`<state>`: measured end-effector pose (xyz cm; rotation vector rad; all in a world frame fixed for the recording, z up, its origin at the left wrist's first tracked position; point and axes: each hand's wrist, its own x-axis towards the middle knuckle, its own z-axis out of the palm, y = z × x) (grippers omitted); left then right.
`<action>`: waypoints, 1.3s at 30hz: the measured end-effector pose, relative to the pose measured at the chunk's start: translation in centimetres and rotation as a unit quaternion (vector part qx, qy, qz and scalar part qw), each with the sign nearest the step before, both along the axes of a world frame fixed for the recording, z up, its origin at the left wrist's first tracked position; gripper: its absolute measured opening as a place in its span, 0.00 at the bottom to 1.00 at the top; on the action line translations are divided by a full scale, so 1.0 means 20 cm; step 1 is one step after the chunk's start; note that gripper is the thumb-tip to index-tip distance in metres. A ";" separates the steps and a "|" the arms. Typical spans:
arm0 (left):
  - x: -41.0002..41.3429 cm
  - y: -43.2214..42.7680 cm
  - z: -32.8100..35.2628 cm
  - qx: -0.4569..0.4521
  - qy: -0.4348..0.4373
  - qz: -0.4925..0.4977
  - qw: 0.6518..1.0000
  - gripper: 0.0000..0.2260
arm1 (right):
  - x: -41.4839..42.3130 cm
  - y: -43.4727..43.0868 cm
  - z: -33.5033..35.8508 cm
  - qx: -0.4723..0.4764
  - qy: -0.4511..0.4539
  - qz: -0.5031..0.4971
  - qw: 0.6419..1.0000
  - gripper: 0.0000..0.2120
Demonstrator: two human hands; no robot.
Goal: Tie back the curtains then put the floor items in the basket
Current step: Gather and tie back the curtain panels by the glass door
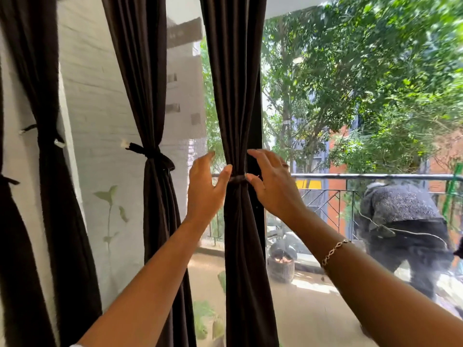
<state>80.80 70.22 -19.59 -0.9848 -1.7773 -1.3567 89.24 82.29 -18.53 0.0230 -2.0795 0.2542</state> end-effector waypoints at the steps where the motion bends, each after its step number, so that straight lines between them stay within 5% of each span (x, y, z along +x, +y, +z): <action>1: 0.01 0.00 0.04 -0.015 0.012 -0.004 1.000 0.24 | 0.00 -0.01 0.04 0.012 -0.003 0.000 1.000 0.24; 6: 0.03 0.01 0.30 -0.057 0.067 0.012 0.996 0.29 | 0.02 -0.01 0.31 0.053 0.007 0.004 0.999 0.27; 21: -0.11 0.10 1.18 0.007 0.112 -0.022 0.993 0.32 | -0.06 0.11 1.27 0.153 0.086 -0.062 0.983 0.28; 26: -0.19 0.12 1.41 0.036 0.086 -0.103 0.990 0.39 | -0.12 0.08 1.58 0.064 0.128 -0.066 0.987 0.23; 32: -0.22 0.28 1.48 0.017 0.072 -0.156 0.985 0.50 | -0.25 0.04 1.81 -0.064 0.127 -0.042 0.989 0.36; 36: -0.25 0.43 1.51 0.038 0.153 -0.199 0.967 0.38 | -0.35 0.02 1.91 -0.101 0.133 -0.047 0.985 0.39; 39: -0.26 0.52 1.52 0.050 0.173 -0.174 0.968 0.33 | -0.40 0.01 1.91 -0.067 0.143 -0.155 0.975 0.39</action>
